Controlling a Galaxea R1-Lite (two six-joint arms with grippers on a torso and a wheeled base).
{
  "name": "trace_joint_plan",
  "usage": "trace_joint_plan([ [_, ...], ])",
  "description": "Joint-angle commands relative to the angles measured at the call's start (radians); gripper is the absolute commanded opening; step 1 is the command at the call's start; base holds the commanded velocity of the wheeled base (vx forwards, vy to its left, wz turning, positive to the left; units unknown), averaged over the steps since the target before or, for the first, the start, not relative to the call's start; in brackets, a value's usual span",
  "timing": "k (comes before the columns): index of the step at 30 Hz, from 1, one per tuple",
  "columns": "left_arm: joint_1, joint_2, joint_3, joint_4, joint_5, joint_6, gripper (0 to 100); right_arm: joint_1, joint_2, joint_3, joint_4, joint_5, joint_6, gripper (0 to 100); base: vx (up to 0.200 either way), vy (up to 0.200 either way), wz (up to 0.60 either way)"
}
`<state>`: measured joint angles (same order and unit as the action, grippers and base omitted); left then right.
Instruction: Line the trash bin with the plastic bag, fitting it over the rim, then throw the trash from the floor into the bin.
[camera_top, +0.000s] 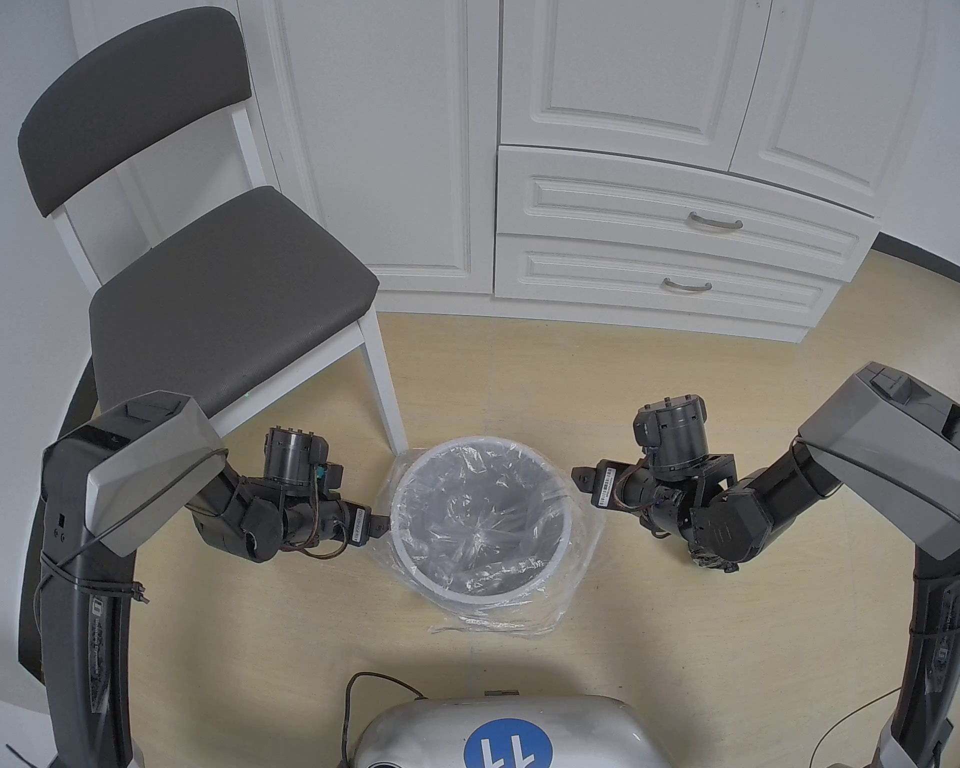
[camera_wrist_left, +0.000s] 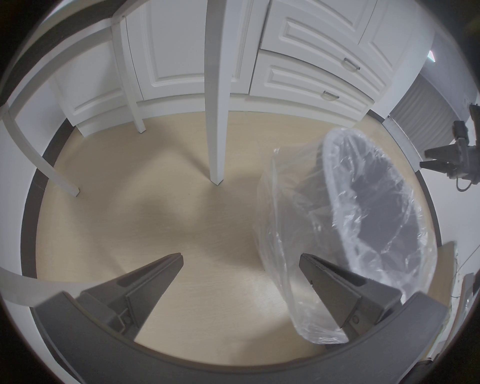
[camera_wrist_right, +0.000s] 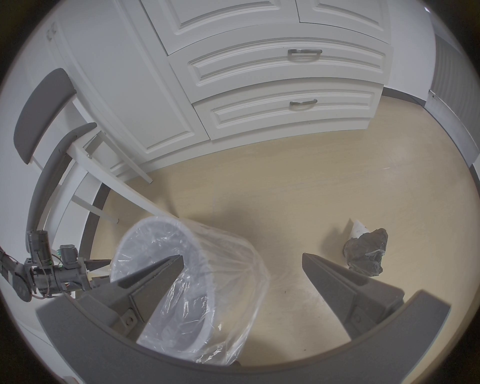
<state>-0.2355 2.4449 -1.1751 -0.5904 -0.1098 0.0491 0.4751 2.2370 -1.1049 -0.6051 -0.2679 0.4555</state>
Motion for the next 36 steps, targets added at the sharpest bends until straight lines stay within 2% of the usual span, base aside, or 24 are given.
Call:
trace_joint_plan([
  [1, 0.002, 0.075, -0.041, 0.003, 0.024, -0.002, 100, 0.007, 0.026, -0.003, -0.001, -0.001, 0.002, 100, 0.000, 0.000, 0.00],
  [2, 0.002, 0.079, -0.046, 0.001, 0.028, -0.002, 100, 0.008, 0.027, -0.004, -0.001, -0.002, 0.002, 100, 0.000, 0.000, 0.00],
  [7, -0.004, 0.177, -0.155, 0.006, 0.160, -0.015, 100, 0.022, 0.056, 0.000, -0.027, -0.004, 0.000, 100, 0.000, 0.000, 0.00],
  [11, -0.010, 0.187, -0.181, 0.017, 0.179, -0.052, 100, 0.030, 0.070, 0.007, -0.059, -0.005, -0.001, 100, 0.000, 0.000, 0.00],
  [23, -0.044, 0.198, -0.207, 0.004, 0.180, -0.095, 100, 0.056, 0.093, 0.005, -0.064, -0.005, 0.009, 100, 0.000, 0.000, 0.00],
  [30, -0.050, 0.203, -0.213, -0.003, 0.211, -0.114, 100, 0.079, 0.096, 0.003, -0.078, -0.014, 0.014, 100, 0.000, 0.000, 0.00],
  [33, -0.041, 0.171, -0.176, -0.003, 0.209, -0.098, 100, 0.123, 0.144, 0.000, -0.174, -0.044, 0.025, 100, 0.000, 0.000, 0.00],
  [36, -0.034, 0.129, -0.146, -0.003, 0.203, -0.091, 100, 0.163, 0.190, -0.012, -0.206, -0.122, 0.012, 100, 0.000, 0.000, 0.00],
])
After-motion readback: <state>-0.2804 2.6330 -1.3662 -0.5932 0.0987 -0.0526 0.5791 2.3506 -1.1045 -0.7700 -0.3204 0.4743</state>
